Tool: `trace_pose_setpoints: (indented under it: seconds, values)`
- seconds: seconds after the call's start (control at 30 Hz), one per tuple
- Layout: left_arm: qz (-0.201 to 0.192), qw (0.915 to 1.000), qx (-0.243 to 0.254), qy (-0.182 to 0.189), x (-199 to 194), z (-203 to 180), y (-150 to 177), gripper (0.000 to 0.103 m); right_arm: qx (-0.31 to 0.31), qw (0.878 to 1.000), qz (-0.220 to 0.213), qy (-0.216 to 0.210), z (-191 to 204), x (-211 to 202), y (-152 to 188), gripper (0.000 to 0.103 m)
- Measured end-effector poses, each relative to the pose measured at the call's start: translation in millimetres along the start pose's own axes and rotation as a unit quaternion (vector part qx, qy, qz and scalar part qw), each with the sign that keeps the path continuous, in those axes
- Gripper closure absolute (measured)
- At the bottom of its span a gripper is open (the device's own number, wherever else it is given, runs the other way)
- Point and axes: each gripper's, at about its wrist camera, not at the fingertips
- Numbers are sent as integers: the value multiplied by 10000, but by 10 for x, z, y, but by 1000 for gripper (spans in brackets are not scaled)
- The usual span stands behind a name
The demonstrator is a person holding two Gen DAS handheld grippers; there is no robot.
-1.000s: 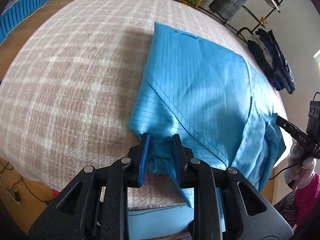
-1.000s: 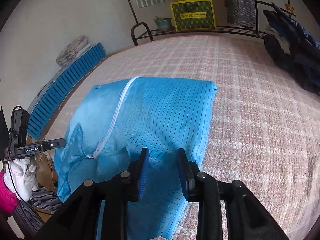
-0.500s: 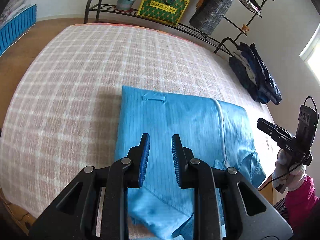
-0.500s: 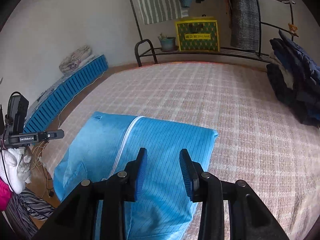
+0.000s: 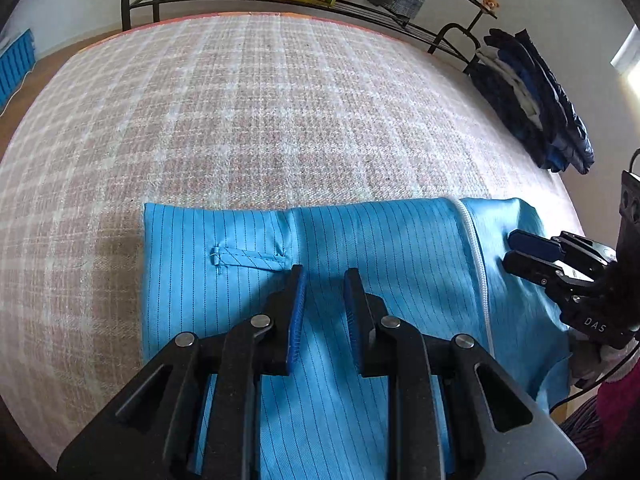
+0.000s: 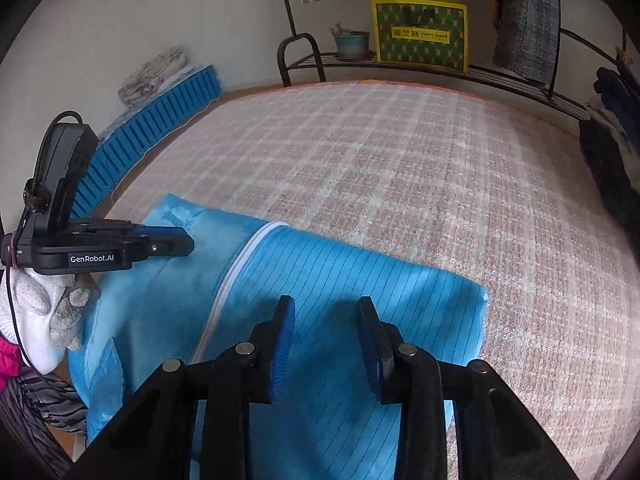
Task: Fold large clothes
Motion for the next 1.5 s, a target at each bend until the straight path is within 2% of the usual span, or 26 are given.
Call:
trace_pose_setpoints:
  seconds: [0.1, 0.17, 0.27, 0.37, 0.47, 0.53, 0.6, 0.7, 0.9, 1.03, 1.17, 1.23, 1.3, 1.47, 1.5]
  values:
    - [-29, 9998, 185, -45, -20, -14, 29, 82, -34, 10000, 44, 7, -12, 3, 48, 72]
    - [31, 10000, 82, -17, -52, 44, 33, 82, 83, 9999, 93, -39, -46, -64, 57, 72]
    - [-27, 9994, -342, 82, -206, 283, 83, 82, 365, 9993, 61, -109, -151, -237, 145, 72]
    - [-15, 9959, -843, 313, -373, 602, 205, 82, 684, 9968, -29, -422, -229, -452, 310, 72]
    - [10, 9917, -1185, 501, -516, 863, 345, 82, 599, 9973, 12, -436, -177, -613, 497, 72]
    - [73, 9883, -1397, 615, -578, 1010, 452, 72, 510, 9981, 72, -334, -129, -673, 619, 72]
    - [229, 9816, -1727, 780, -594, 1145, 578, 48, 590, 9978, 18, -290, -128, -745, 720, 67]
    - [540, 9652, -2226, 1263, -520, 1260, 697, 45, 959, 9947, -164, -336, -205, -865, 844, 37]
    - [895, 9457, -2543, 1817, -320, 1345, 786, 45, 1719, 9781, -331, -1124, -473, -931, 991, 38]
    - [1021, 9322, -2799, 2054, -233, 1447, 854, 45, 2210, 9587, -228, -1774, -627, -775, 1110, 43]
    - [983, 9370, -2598, 2120, -231, 1456, 830, 45, 2375, 9489, -338, -2052, -681, -725, 1135, 46]
    - [996, 9331, -2642, 2226, -202, 1457, 813, 45, 2472, 9417, -363, -2252, -727, -665, 1116, 49]
    - [1006, 9303, -2668, 2305, -162, 1425, 748, 45, 2463, 9399, -400, -2330, -711, -607, 1078, 51]
    - [932, 9431, -2384, 2122, -135, 1261, 572, 45, 2511, 9351, -390, -2472, -693, -436, 926, 59]
    - [925, 9456, -2327, 2075, -127, 1221, 543, 48, 2502, 9353, -407, -2471, -687, -421, 899, 61]
Point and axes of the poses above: each gripper's, at about its wrist camera, not at the fingertips, and x roughly the way its jaws point, z to its left, y to its underside, and after that the axes turned 11 degrees about -y, right-handed
